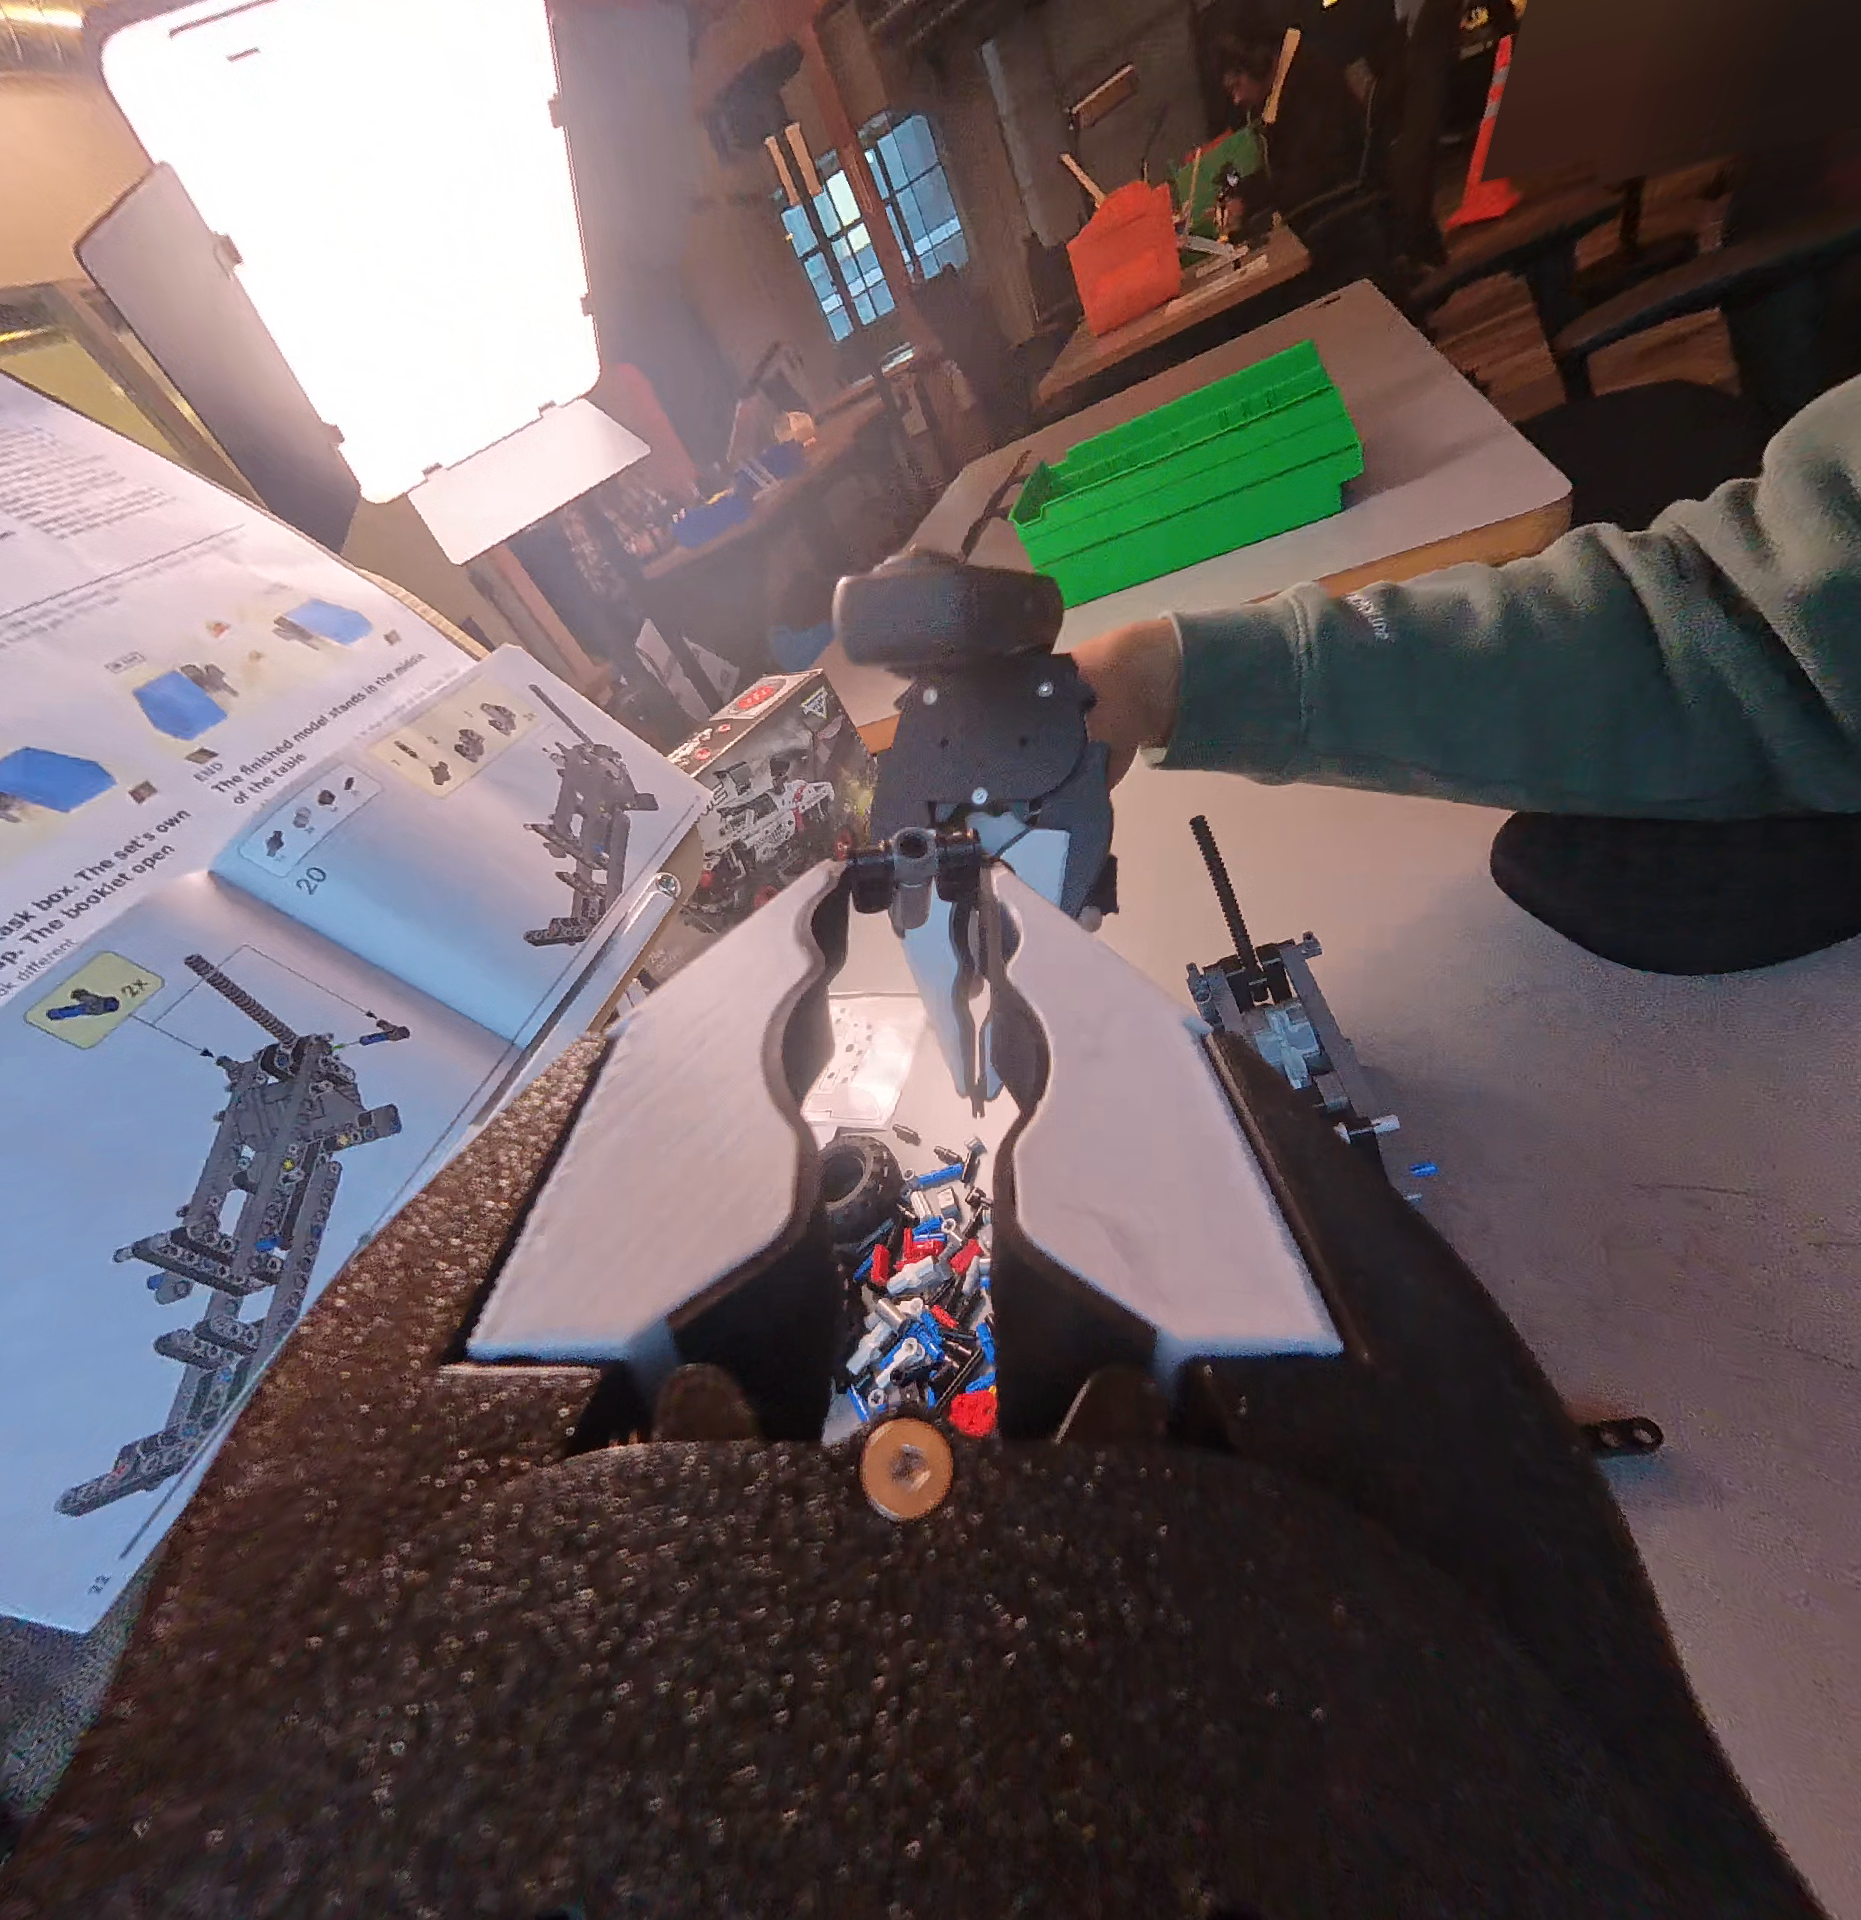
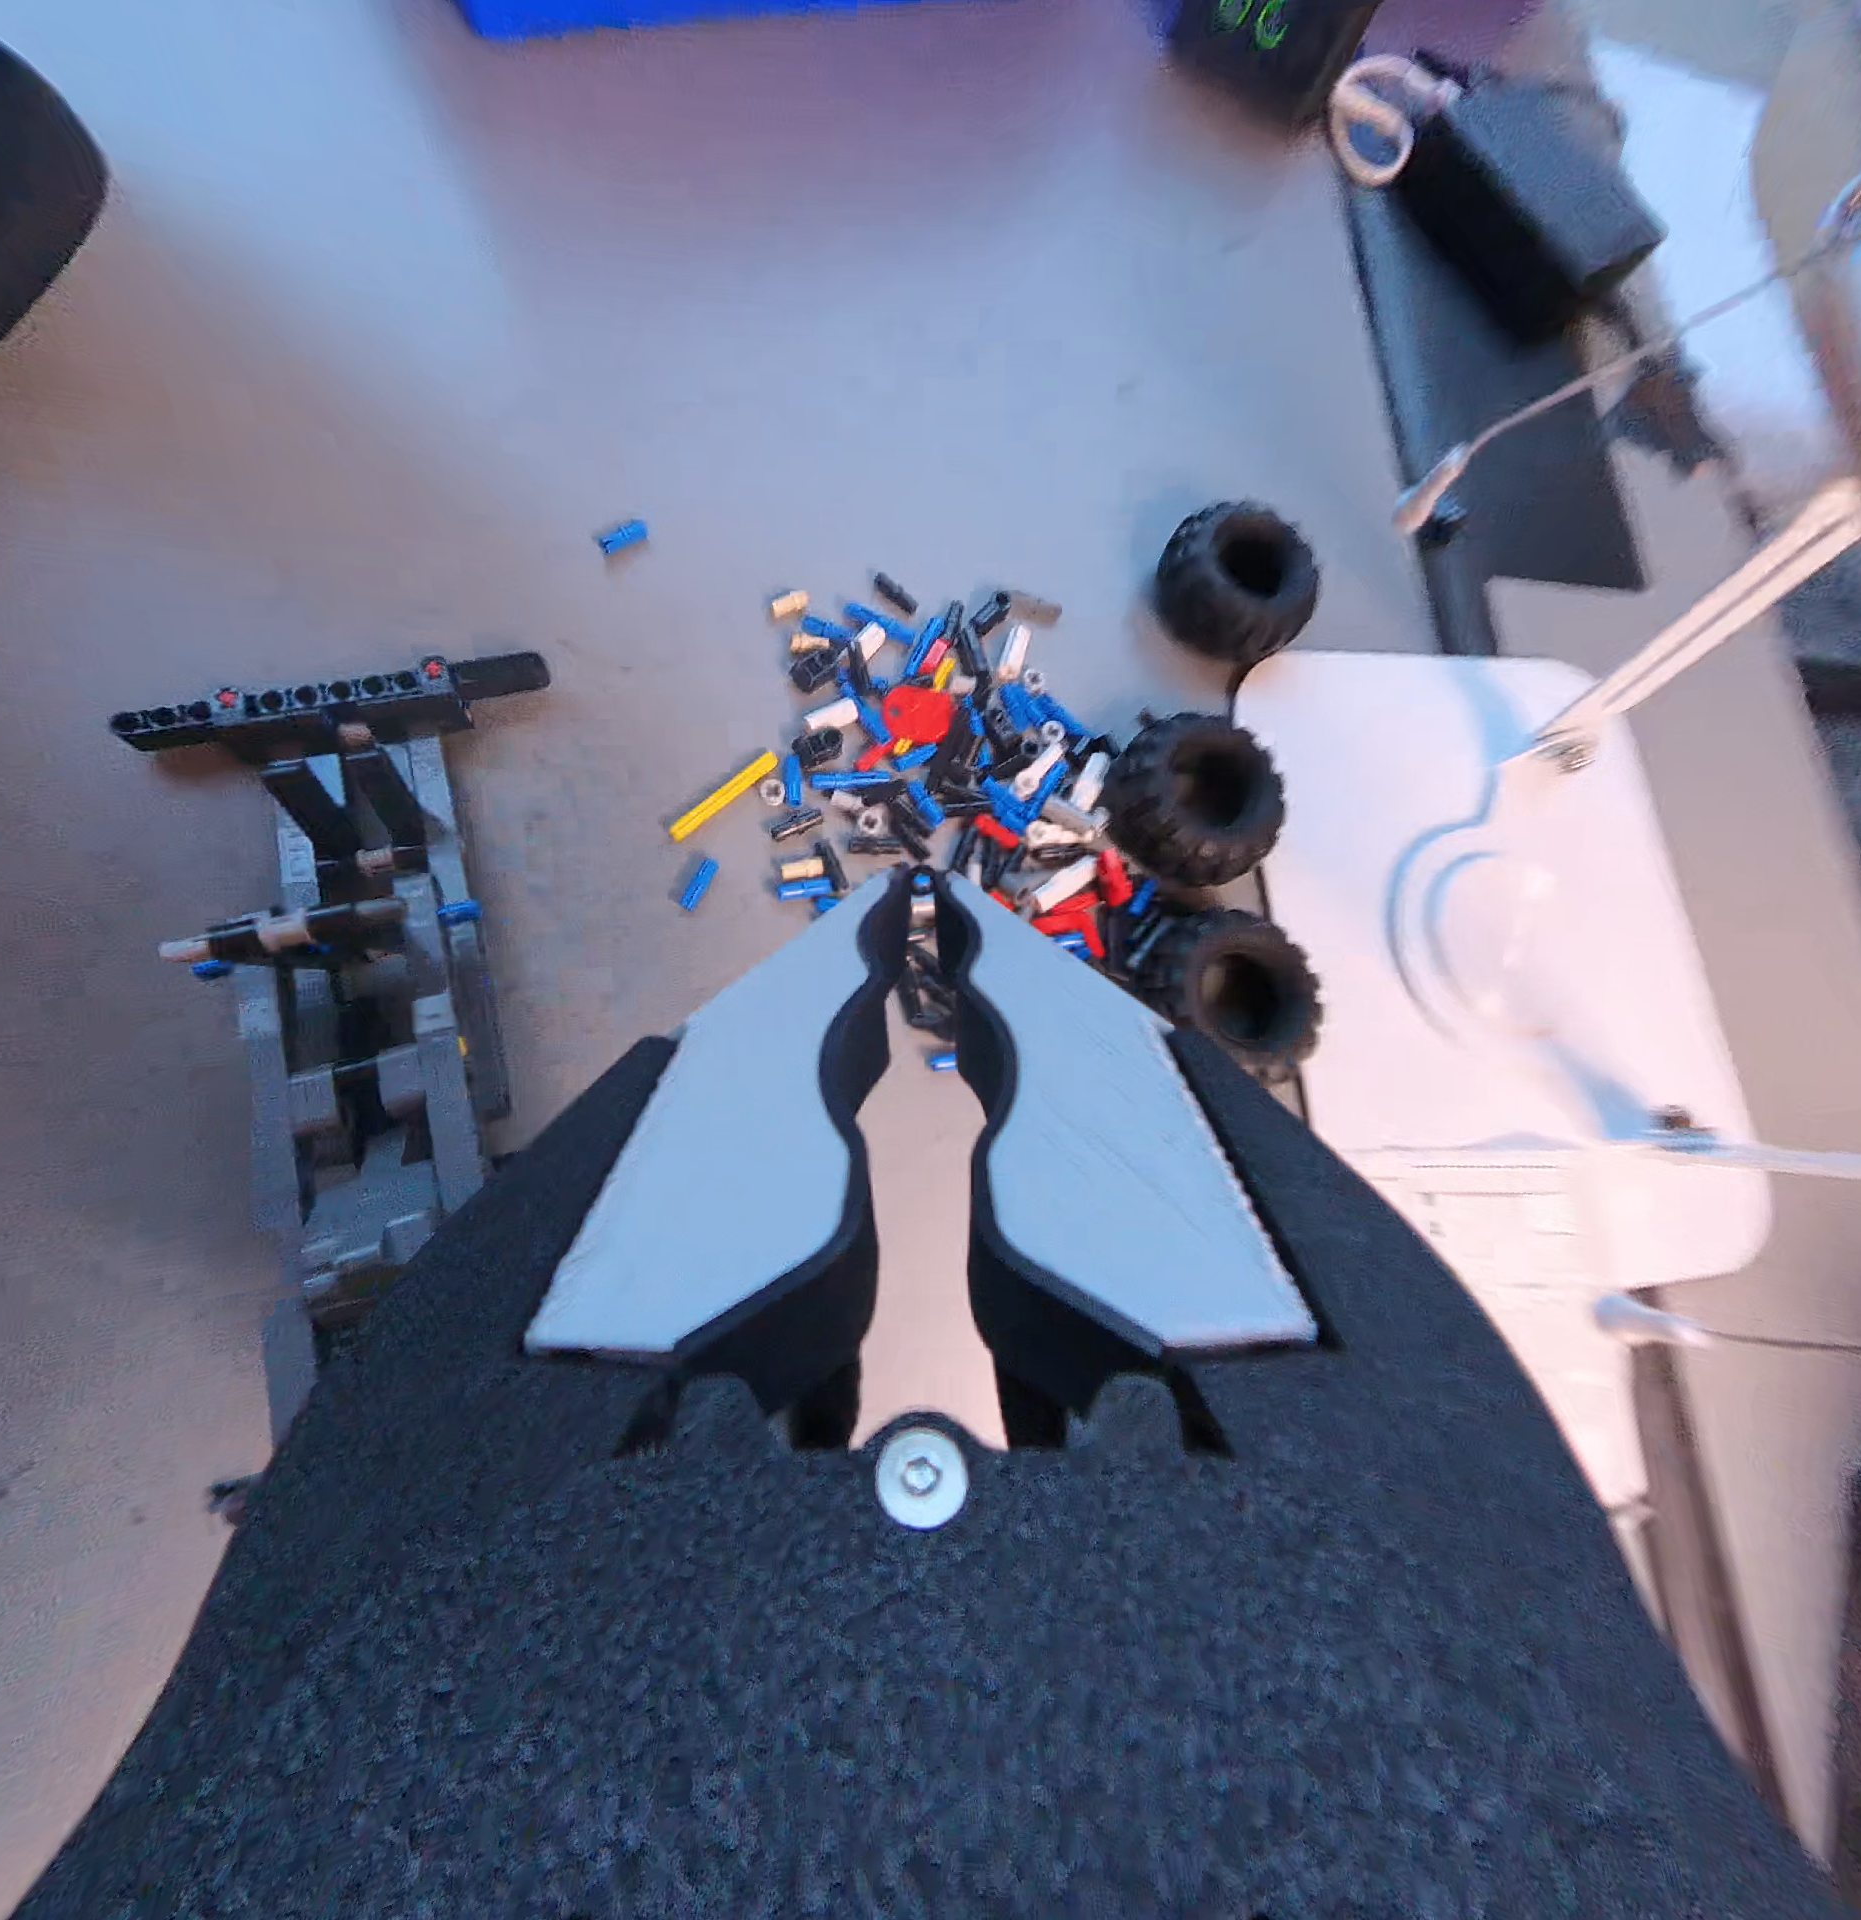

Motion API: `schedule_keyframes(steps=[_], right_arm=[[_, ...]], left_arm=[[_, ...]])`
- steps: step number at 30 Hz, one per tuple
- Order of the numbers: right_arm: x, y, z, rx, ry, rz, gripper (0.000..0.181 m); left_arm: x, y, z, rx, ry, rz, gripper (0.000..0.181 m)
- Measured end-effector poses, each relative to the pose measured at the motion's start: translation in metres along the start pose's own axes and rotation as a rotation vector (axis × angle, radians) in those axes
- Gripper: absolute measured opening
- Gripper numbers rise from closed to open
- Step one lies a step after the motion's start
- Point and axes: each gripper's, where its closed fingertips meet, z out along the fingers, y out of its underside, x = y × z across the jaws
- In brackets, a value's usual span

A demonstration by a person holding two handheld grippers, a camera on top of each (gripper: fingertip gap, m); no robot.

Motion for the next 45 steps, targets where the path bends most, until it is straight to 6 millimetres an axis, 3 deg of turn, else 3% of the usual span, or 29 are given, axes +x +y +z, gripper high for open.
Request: schedule_keyframes(steps=[5,9,14,17,19,22,25,27,31,35,39,45], right_arm=[[0.012,0.036,0.041,0.025,-0.045,0.111,0.010],[0.017,0.038,0.044,0.052,-0.001,0.124,0.030],[0.030,-0.007,-0.007,0.252,0.113,0.095,0.042],[0.028,-0.032,-0.035,0.353,0.165,0.057,0.033],[0.023,-0.037,-0.038,0.377,0.164,0.041,0.025],[0.016,-0.035,-0.027,0.387,0.124,0.036,0.000],[0.016,-0.026,-0.014,0.352,0.106,0.066,0.000],[0.015,-0.029,-0.015,0.360,0.107,0.069,0.011],[-0.004,-0.060,-0.038,0.448,0.069,-0.001,0.024],[-0.029,-0.092,-0.054,0.453,0.121,-0.191,0.029],[-0.031,-0.122,-0.064,0.469,0.322,-0.363,0.028],[-0.038,-0.149,-0.073,0.528,0.487,-0.497,0.023]], left_arm=[[-0.001,0.021,0.010,-0.033,0.006,-0.044,0.024],[0.000,0.033,0.016,-0.012,0.042,-0.121,0.024],[0.005,0.040,0.020,0.013,0.090,-0.191,0.024],[0.009,0.037,0.022,0.034,0.112,-0.214,0.024],[0.011,0.037,0.024,0.032,0.121,-0.218,0.024],[0.016,0.045,0.029,0.006,0.130,-0.220,0.024],[0.019,0.051,0.032,-0.011,0.140,-0.230,0.024],[0.018,0.053,0.032,-0.009,0.140,-0.235,0.024],[0.019,0.049,0.030,0.043,0.171,-0.289,0.024],[0.016,0.028,0.022,0.219,0.259,-0.480,0.024],[0.004,0.004,0.007,0.450,0.367,-0.722,0.023],[0.000,-0.008,-0.001,0.609,0.471,-0.879,0.024]])
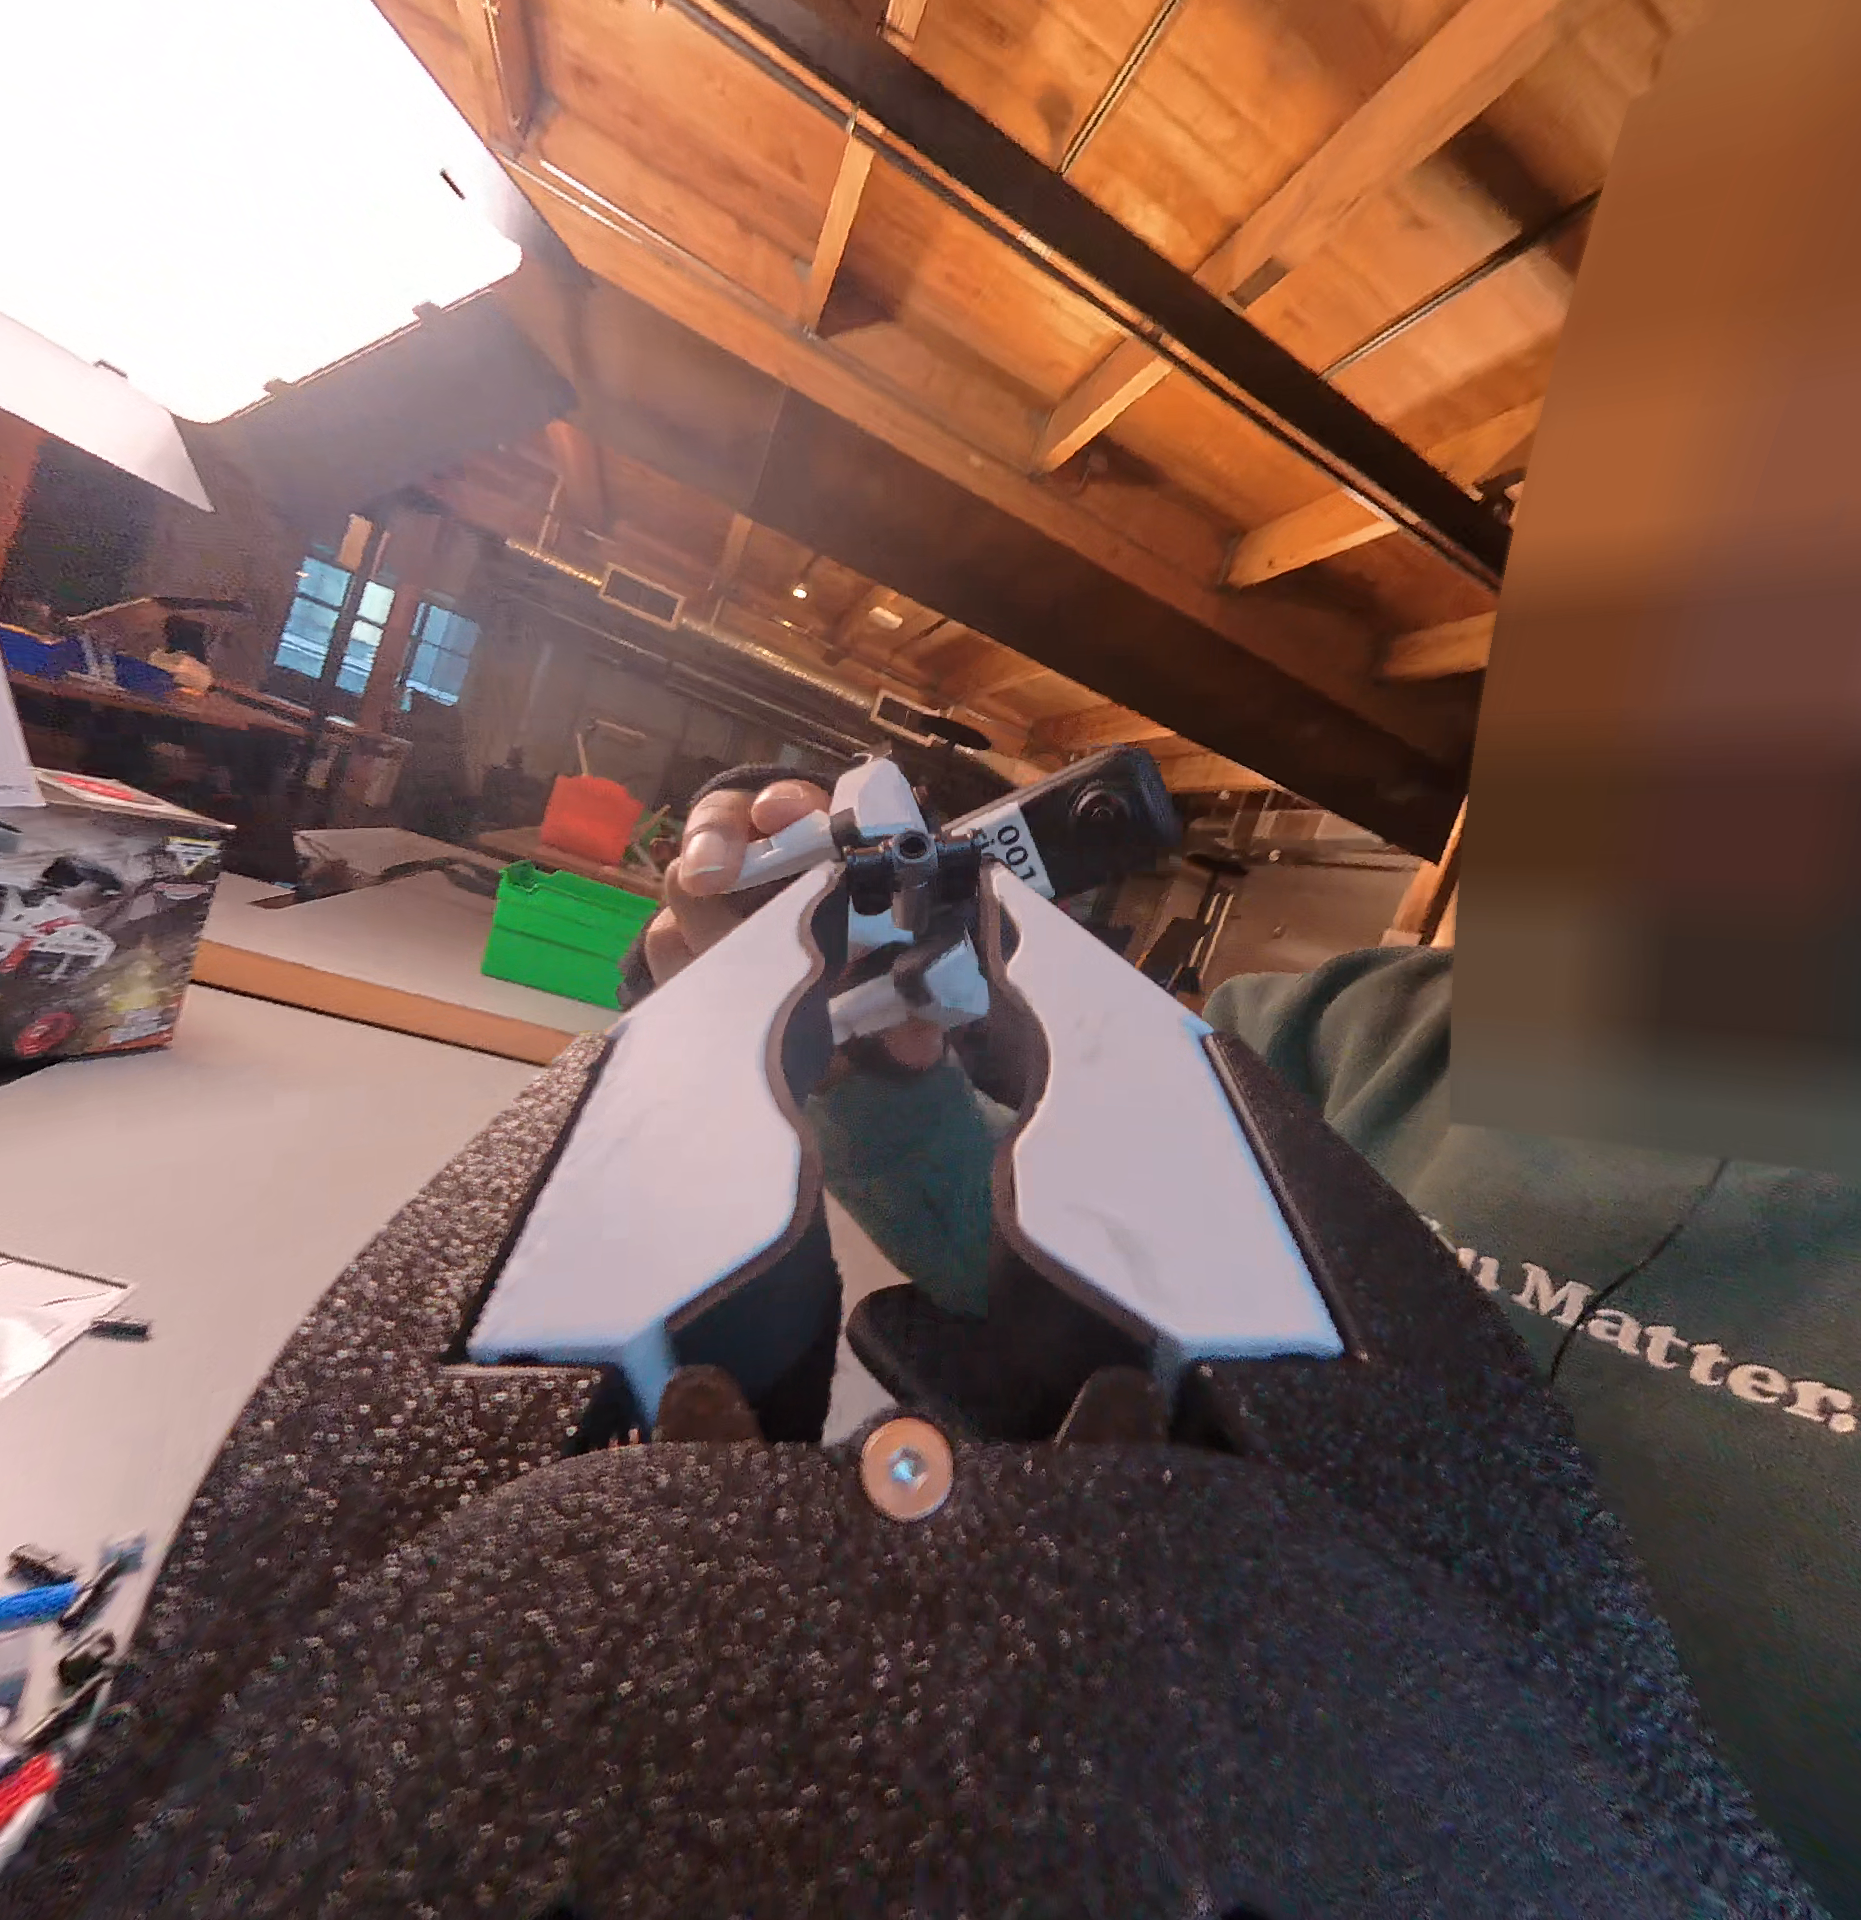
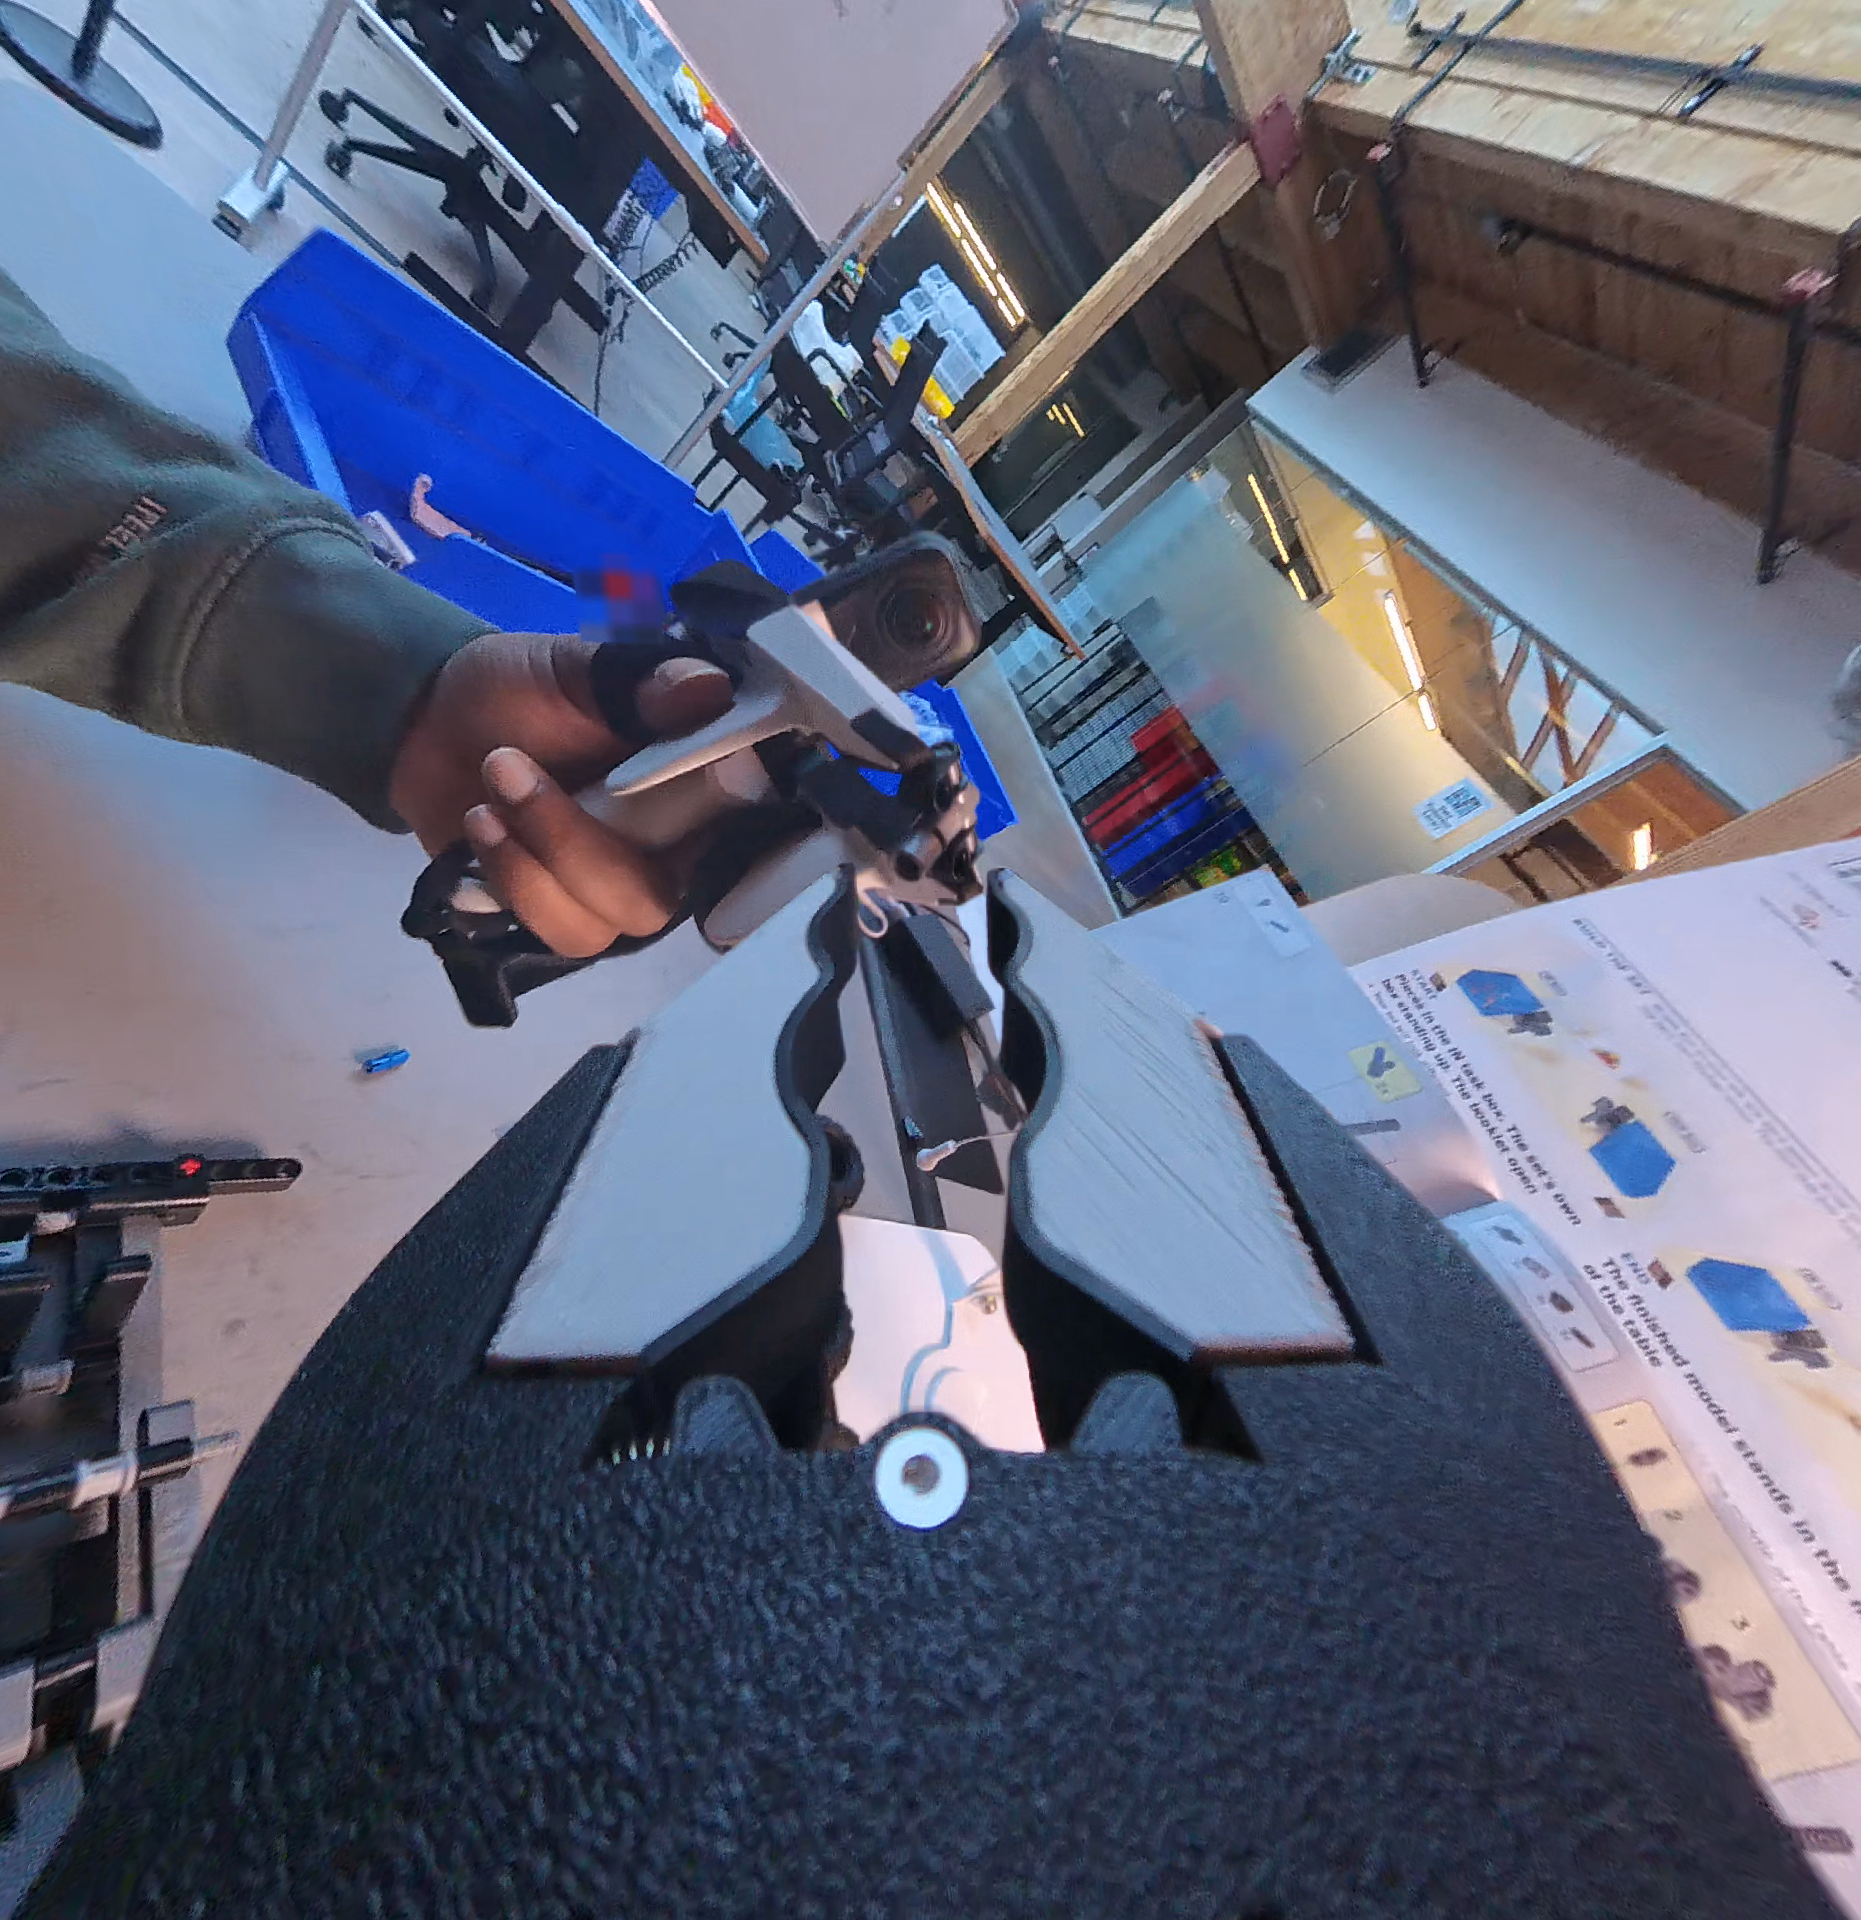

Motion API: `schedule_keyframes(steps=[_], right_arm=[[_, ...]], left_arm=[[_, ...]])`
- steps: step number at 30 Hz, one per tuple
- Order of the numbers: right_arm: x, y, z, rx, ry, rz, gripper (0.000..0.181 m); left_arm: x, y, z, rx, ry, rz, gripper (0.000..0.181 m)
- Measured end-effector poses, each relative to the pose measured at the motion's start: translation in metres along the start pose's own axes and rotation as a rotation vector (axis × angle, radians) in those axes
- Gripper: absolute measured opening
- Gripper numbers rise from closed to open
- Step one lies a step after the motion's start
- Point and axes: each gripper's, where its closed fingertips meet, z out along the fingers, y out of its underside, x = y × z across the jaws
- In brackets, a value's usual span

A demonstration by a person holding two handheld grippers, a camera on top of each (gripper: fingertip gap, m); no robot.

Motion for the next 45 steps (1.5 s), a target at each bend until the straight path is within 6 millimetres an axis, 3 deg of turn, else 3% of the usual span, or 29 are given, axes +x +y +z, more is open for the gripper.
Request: schedule_keyframes(steps=[8,14,18,21,23,28,32,45], right_arm=[[0.004,-0.003,-0.002,-0.006,0.030,-0.013,0.006],[-0.002,0.003,-0.017,-0.018,-0.153,0.252,0.006],[-0.016,0.014,-0.016,-0.072,-0.244,0.294,0.006],[-0.021,0.018,-0.018,-0.091,-0.281,0.316,0.006],[-0.017,0.010,-0.020,-0.038,-0.289,0.365,0.007],[0.001,-0.018,-0.023,0.159,-0.249,0.515,0.008],[0.005,-0.024,-0.020,0.218,-0.245,0.595,0.012],[0.002,-0.021,-0.010,0.236,-0.241,0.640,0.008]], left_arm=[[0.001,0.002,0.005,0.049,0.056,-0.096,0.025],[-0.005,0.011,0.003,-0.168,-0.142,0.222,0.031],[-0.009,0.031,0.008,-0.405,-0.265,0.466,0.023],[-0.013,0.038,0.008,-0.480,-0.310,0.539,0.012],[-0.008,0.035,0.011,-0.428,-0.270,0.491,0.008],[0.011,0.009,0.022,-0.095,-0.108,0.300,0.007],[0.016,-0.005,0.021,0.079,-0.044,0.214,0.006],[0.018,-0.004,0.023,0.082,-0.078,0.313,0.007]])
